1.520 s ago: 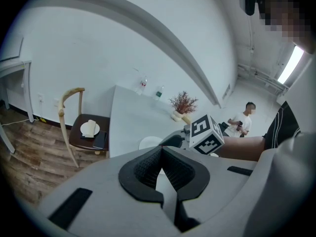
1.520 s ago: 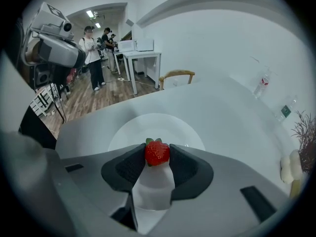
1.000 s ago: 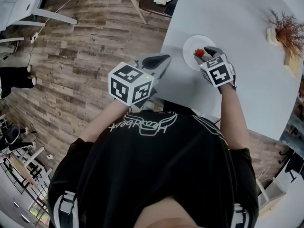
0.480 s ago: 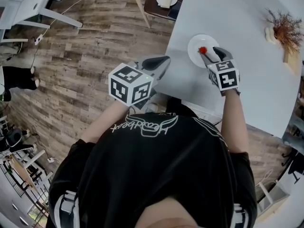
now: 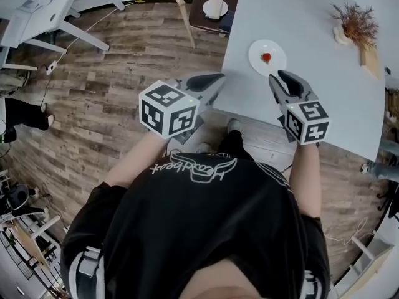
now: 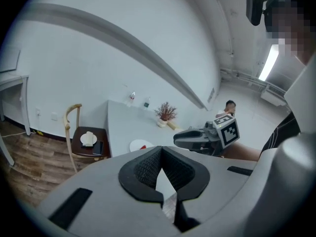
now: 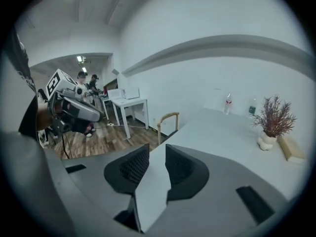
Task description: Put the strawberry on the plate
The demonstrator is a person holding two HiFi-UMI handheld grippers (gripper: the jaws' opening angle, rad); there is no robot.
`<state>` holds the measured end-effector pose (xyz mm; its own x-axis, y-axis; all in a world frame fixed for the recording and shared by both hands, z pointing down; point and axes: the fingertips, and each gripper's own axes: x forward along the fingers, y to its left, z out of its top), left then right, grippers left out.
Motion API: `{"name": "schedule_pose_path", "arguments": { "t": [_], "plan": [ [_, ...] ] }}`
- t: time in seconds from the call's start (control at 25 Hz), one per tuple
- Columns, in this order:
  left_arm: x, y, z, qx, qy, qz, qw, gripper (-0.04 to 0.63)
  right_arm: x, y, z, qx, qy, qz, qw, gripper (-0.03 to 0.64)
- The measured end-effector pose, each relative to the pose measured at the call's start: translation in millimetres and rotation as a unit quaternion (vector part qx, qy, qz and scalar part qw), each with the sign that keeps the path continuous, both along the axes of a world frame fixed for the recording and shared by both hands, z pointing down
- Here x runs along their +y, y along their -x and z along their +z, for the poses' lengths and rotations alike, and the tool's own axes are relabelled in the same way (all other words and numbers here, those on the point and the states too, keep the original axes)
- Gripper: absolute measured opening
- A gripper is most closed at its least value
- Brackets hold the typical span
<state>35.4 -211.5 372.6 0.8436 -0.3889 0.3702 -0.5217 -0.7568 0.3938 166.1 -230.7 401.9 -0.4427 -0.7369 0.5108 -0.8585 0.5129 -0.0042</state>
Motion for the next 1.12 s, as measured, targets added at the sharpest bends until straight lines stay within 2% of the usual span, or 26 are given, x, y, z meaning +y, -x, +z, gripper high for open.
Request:
{"name": "schedule_pose_path", "arguments": {
  "t": [0.08,0.2,0.36,0.48,0.88,1.12],
  "plan": [
    [16,6,-11,0.004,-0.012,0.015,0.9998,0.008,25,9,-21,-0.015,-0.027,0.013,0.999,0.063],
    [40,16,-28,0.014,-0.033,0.035,0.9987,0.008,65,31,-44,-0.037,-0.050,0.014,0.998,0.022],
    [69,27,-40,0.026,-0.042,0.055,0.9973,0.008,115,67,-61,-0.065,-0.063,-0.014,0.996,0.009],
    [89,32,-46,0.033,-0.043,0.069,0.9961,0.008,140,83,-77,-0.099,-0.075,-0.012,0.992,0.009],
    [143,22,-57,0.040,-0.054,0.077,0.9947,0.008,194,61,-89,-0.140,-0.089,0.019,0.986,0.008],
    [163,13,-66,0.041,-0.061,0.068,0.9949,0.008,216,56,-90,-0.127,-0.091,0.005,0.988,0.008]
  ]
}}
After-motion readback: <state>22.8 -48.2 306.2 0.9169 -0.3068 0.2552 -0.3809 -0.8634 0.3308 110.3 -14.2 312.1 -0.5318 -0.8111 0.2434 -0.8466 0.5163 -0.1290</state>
